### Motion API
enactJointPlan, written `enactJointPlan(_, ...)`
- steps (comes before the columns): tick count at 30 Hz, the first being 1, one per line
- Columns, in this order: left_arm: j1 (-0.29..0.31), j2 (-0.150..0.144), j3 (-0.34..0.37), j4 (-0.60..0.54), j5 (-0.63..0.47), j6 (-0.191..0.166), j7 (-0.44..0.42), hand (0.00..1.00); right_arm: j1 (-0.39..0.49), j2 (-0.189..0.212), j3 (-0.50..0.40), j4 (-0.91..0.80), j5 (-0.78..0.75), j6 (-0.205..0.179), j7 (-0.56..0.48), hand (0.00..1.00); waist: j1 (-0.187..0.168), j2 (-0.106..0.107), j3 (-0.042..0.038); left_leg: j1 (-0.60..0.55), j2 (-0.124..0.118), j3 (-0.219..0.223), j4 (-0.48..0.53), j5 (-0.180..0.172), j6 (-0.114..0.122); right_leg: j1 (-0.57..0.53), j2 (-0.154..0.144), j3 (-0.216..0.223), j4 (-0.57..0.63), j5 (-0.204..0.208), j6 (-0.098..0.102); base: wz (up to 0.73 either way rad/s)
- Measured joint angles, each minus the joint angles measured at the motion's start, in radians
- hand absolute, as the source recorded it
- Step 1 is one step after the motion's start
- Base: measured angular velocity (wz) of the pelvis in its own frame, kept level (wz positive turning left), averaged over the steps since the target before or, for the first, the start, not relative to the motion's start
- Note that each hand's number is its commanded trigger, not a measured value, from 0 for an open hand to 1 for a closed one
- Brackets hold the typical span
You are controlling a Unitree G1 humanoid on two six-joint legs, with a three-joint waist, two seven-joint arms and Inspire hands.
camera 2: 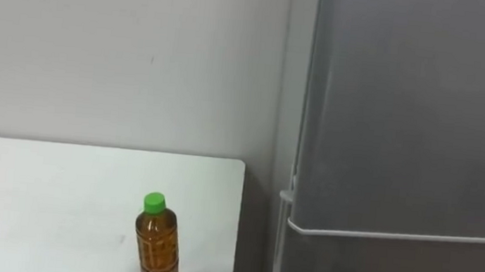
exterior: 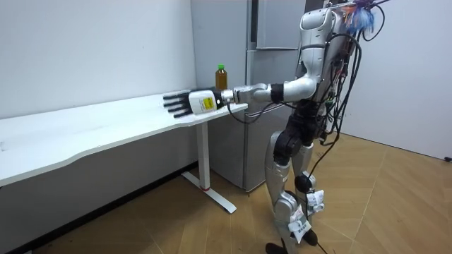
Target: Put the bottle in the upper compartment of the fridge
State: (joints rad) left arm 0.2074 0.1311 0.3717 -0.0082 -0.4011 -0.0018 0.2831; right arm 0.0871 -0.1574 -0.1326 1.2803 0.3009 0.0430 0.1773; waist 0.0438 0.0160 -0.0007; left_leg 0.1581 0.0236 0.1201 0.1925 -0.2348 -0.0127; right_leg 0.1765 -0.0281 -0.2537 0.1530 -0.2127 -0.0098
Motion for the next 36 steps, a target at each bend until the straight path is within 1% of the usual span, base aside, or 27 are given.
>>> enactJointPlan(3,-0.003,0.002,0.011,-0.072,-0.001,0.000,-0.001,0.00,-0.001,0.000,0.000,0.000,0.000,0.000,0.007,0.00,-0.010,0.000,0.0009,0.001,0.000,-0.003,-0.001,0.000,0.000,0.000,0.000,0.000,0.000,0.000,0.000,0.00)
enactJointPlan(5,-0.020,0.002,0.013,-0.093,0.000,0.000,-0.006,0.00,0.000,0.000,0.001,0.000,0.000,0.000,0.009,0.00,-0.011,-0.001,0.0054,0.001,0.000,-0.004,-0.001,0.000,0.000,0.000,0.001,0.001,0.000,0.000,0.000,0.00)
enactJointPlan(7,-0.059,0.002,0.010,-0.104,0.000,0.001,-0.018,0.00,-0.005,0.001,0.002,0.000,0.000,0.000,0.009,0.00,-0.011,-0.004,0.0098,-0.009,0.000,-0.006,0.001,0.000,0.000,-0.004,0.001,0.000,-0.001,0.000,0.000,0.00)
enactJointPlan(9,-0.070,0.002,0.004,-0.132,0.000,0.002,-0.031,0.00,-0.010,0.001,0.002,-0.003,0.001,0.001,0.010,0.00,-0.015,-0.006,0.0119,-0.013,-0.001,-0.005,0.003,0.000,0.000,-0.005,0.000,0.000,-0.003,0.000,0.000,0.00)
enactJointPlan(11,-0.077,0.002,-0.014,-0.167,0.001,0.006,-0.051,0.00,-0.010,0.002,0.003,-0.007,0.001,0.001,0.011,0.00,-0.021,-0.007,0.0113,-0.015,-0.001,-0.006,0.003,0.000,0.000,-0.007,0.000,0.000,-0.003,0.000,0.001,0.00)
enactJointPlan(13,-0.109,0.002,-0.035,-0.206,0.002,0.023,-0.081,0.00,-0.019,0.004,0.015,-0.007,0.001,0.001,0.018,0.00,-0.022,-0.008,0.0099,-0.027,-0.002,-0.009,0.008,0.000,0.000,-0.021,0.001,-0.001,0.001,0.000,0.000,0.00)
enactJointPlan(14,-0.114,0.002,-0.040,-0.220,0.001,0.029,-0.087,0.00,-0.021,0.004,0.019,-0.007,0.001,0.001,0.018,0.00,-0.024,-0.008,0.0101,-0.030,-0.002,-0.009,0.009,0.000,0.000,-0.024,0.002,-0.001,0.001,0.000,0.000,0.00)
enactJointPlan(16,-0.124,0.002,-0.066,-0.281,0.000,0.044,-0.108,0.00,-0.025,0.007,0.025,-0.007,0.002,0.001,0.019,0.00,-0.039,-0.006,0.0077,-0.041,-0.002,-0.009,0.011,0.000,0.000,-0.033,0.004,-0.003,0.002,0.000,0.000,0.00)
enactJointPlan(18,-0.137,0.003,-0.097,-0.328,0.001,0.049,-0.125,0.00,-0.025,0.006,0.033,-0.008,0.000,0.002,0.018,0.00,-0.047,-0.004,0.0077,-0.045,-0.001,-0.010,0.011,0.000,0.000,-0.034,0.004,0.000,0.006,0.001,0.000,0.00)
enactJointPlan(19,-0.143,0.003,-0.116,-0.351,0.001,0.049,-0.145,0.00,-0.024,0.007,0.033,-0.007,-0.006,0.003,0.018,0.00,-0.059,-0.003,0.0073,-0.044,-0.001,-0.012,0.009,0.000,0.000,-0.032,0.003,0.000,0.006,0.002,0.000,0.00)
enactJointPlan(20,-0.147,0.003,-0.126,-0.358,0.001,0.050,-0.158,0.00,-0.025,0.007,0.034,-0.007,-0.011,0.003,0.018,0.00,-0.067,-0.003,0.0070,-0.043,-0.001,-0.012,0.008,0.000,0.000,-0.031,0.002,-0.001,0.007,0.002,0.000,0.06)
enactJointPlan(22,-0.195,0.002,-0.167,-0.360,0.004,0.074,-0.200,0.00,-0.028,0.008,0.040,-0.007,-0.029,0.003,0.019,0.00,-0.082,-0.003,0.0071,-0.040,-0.001,-0.012,0.007,0.000,0.000,-0.028,0.002,0.000,0.006,0.002,0.000,0.00)
enactJointPlan(23,-0.205,0.002,-0.177,-0.360,0.008,0.079,-0.209,0.00,-0.030,0.007,0.044,-0.007,-0.032,0.002,0.019,0.00,-0.086,-0.004,0.0073,-0.040,-0.001,-0.012,0.007,0.000,0.000,-0.028,0.002,0.001,0.006,0.002,-0.001,0.00)
enactJointPlan(24,-0.221,0.003,-0.201,-0.360,0.021,0.081,-0.223,0.00,-0.033,0.006,0.056,-0.006,-0.030,0.002,0.020,0.00,-0.094,-0.004,0.0077,-0.038,-0.001,-0.011,0.006,0.000,0.000,-0.028,0.001,0.001,0.005,0.002,-0.001,0.00)
enactJointPlan(25,-0.231,0.004,-0.229,-0.359,0.022,0.083,-0.235,0.00,-0.034,0.005,0.072,-0.006,-0.030,0.002,0.018,0.00,-0.096,-0.004,0.0081,-0.034,0.000,-0.010,0.004,0.000,0.000,-0.026,0.001,0.002,0.005,0.002,-0.001,-0.04)
enactJointPlan(26,-0.235,0.004,-0.243,-0.359,0.022,0.084,-0.243,0.00,-0.034,0.006,0.073,-0.006,-0.030,0.002,0.018,0.00,-0.096,-0.005,0.0092,-0.030,0.000,-0.009,0.003,0.000,0.000,-0.023,0.001,0.003,0.005,0.002,-0.001,-0.08)
enactJointPlan(27,-0.238,0.004,-0.271,-0.360,0.022,0.085,-0.256,0.00,-0.034,0.006,0.074,-0.005,-0.030,0.002,0.017,0.00,-0.102,-0.006,0.0105,-0.026,0.000,-0.009,0.003,0.000,0.000,-0.019,0.001,0.005,0.004,0.002,-0.001,-0.05)
enactJointPlan(28,-0.242,0.004,-0.294,-0.362,0.021,0.087,-0.267,0.00,-0.039,0.007,0.075,-0.004,-0.030,0.002,0.017,0.00,-0.115,-0.006,0.0099,-0.026,0.000,-0.008,0.004,0.000,0.000,-0.020,0.001,0.005,0.004,0.002,-0.001,0.00)
enactJointPlan(32,-0.276,0.005,-0.321,-0.365,0.018,0.095,-0.317,0.00,-0.049,0.007,0.079,0.004,-0.032,0.002,0.016,0.00,-0.124,-0.002,0.0082,-0.026,0.001,0.004,0.004,0.000,0.000,-0.027,0.001,0.008,0.005,0.003,-0.001,-0.03)
enactJointPlan(34,-0.285,0.006,-0.323,-0.391,0.012,0.102,-0.342,0.00,-0.051,0.006,0.092,0.003,-0.032,0.002,0.013,0.00,-0.124,0.003,0.0042,-0.029,0.003,0.011,0.005,0.000,0.000,-0.036,0.001,0.015,0.010,0.003,-0.002,-0.10)
enactJointPlan(36,-0.285,0.006,-0.344,-0.423,0.010,0.105,-0.369,0.00,-0.052,0.004,0.105,0.003,-0.031,0.002,0.008,0.00,-0.124,0.004,0.0035,-0.030,0.003,0.015,0.005,0.000,0.000,-0.041,0.002,0.021,0.015,0.003,-0.002,-0.07)
